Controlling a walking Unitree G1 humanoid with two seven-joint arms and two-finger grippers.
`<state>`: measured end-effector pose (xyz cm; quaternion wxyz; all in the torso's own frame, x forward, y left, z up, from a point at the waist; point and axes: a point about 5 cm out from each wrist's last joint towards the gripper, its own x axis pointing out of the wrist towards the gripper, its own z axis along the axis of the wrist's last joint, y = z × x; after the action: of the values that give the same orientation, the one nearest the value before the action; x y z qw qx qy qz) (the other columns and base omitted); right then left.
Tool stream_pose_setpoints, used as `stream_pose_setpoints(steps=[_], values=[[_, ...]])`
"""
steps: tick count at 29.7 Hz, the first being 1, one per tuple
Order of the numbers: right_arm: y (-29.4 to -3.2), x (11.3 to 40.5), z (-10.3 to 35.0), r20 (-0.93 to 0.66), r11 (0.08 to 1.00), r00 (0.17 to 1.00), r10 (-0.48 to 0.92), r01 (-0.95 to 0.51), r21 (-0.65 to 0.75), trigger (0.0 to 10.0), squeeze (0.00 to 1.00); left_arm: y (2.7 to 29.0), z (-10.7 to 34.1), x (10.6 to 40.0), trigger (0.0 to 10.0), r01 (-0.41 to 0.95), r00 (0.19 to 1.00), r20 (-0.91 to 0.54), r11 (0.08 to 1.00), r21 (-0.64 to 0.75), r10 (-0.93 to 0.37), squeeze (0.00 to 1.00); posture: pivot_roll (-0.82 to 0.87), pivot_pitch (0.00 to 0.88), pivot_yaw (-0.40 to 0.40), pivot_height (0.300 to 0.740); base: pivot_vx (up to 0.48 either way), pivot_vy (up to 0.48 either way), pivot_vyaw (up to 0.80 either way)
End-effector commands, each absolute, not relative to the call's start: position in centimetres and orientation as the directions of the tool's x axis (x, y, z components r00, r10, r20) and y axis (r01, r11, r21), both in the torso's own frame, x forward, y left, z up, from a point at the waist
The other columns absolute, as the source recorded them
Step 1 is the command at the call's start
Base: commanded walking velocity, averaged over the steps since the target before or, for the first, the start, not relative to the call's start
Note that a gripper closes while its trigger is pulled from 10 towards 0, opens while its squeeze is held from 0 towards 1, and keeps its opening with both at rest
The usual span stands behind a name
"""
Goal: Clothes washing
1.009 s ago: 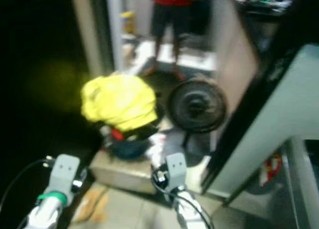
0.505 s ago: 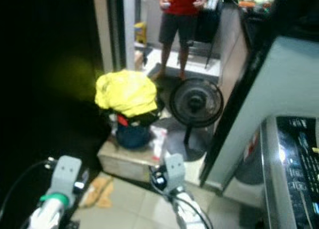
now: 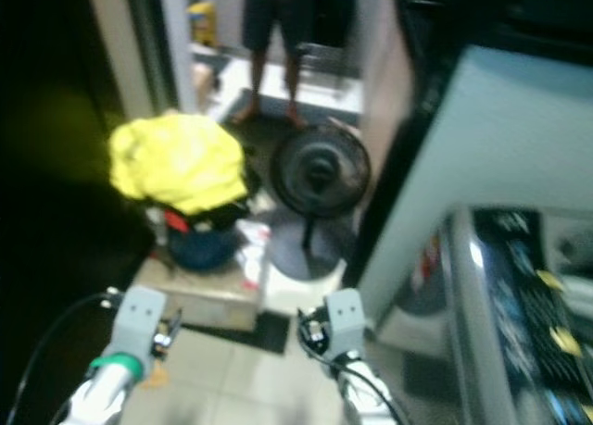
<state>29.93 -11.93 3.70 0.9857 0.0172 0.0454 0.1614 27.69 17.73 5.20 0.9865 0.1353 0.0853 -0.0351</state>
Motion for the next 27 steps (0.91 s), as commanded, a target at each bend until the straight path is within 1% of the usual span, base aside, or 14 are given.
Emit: stream_pose_setpoints(steps=[1,2,11,15,21,25,27], values=[[-12.33,29.36,2.93,-0.118,0.947,0.94,0.32,-0.317,0.043,10.0,0.0,17.4,4.75,27.45,10.0,0.1,0.979,-0.197,0.96,0.26,-0.049,0.0,0.07,0.036,-0.015,0.74,0.446,0.0,0.0],[-12.31,29.38,2.96,-0.117,0.947,0.94,0.322,-0.319,0.041,10.0,0.0,17.41,4.76,27.47,10.0,0.1,0.979,-0.197,0.96,0.26,-0.049,0.0,0.07,0.035,-0.014,0.74,0.45,0.0,0.0],[-12.3,29.49,3.05,-0.116,0.948,0.94,0.32,-0.318,0.034,10.0,0.0,17.42,4.76,27.55,10.0,0.101,0.979,-0.198,0.96,0.262,-0.049,0.0,0.07,0.034,-0.014,0.74,0.447,0.0,0.69],[-12.29,29.54,3.1,-0.115,0.947,0.94,0.32,-0.319,0.031,10.0,0.0,17.44,4.74,27.55,10.0,0.101,0.979,-0.198,0.96,0.262,-0.049,0.0,0.07,0.032,-0.014,0.74,0.446,0.0,0.44],[-12.25,29.57,3.11,-0.116,0.946,0.939,0.323,-0.322,0.031,10.0,0.0,17.44,4.75,27.59,10.0,0.101,0.979,-0.197,0.96,0.262,-0.049,0.0,0.07,0.029,-0.015,0.74,0.444,0.0,0.0],[-12.36,29.64,3.11,-0.117,0.949,0.942,0.314,-0.309,0.057,10.0,0.0,17.37,4.81,27.7,10.0,0.103,0.98,-0.194,0.96,0.259,-0.052,0.0,0.07,0.024,-0.016,0.74,0.442,0.0,0.0],[-12.44,29.68,3.12,-0.117,0.951,0.944,0.309,-0.304,0.063,10.0,0.0,17.28,4.89,27.78,10.0,0.104,0.98,-0.192,0.961,0.257,-0.055,0.0,0.07,0.024,-0.016,0.74,0.442,0.0,-0.8]])
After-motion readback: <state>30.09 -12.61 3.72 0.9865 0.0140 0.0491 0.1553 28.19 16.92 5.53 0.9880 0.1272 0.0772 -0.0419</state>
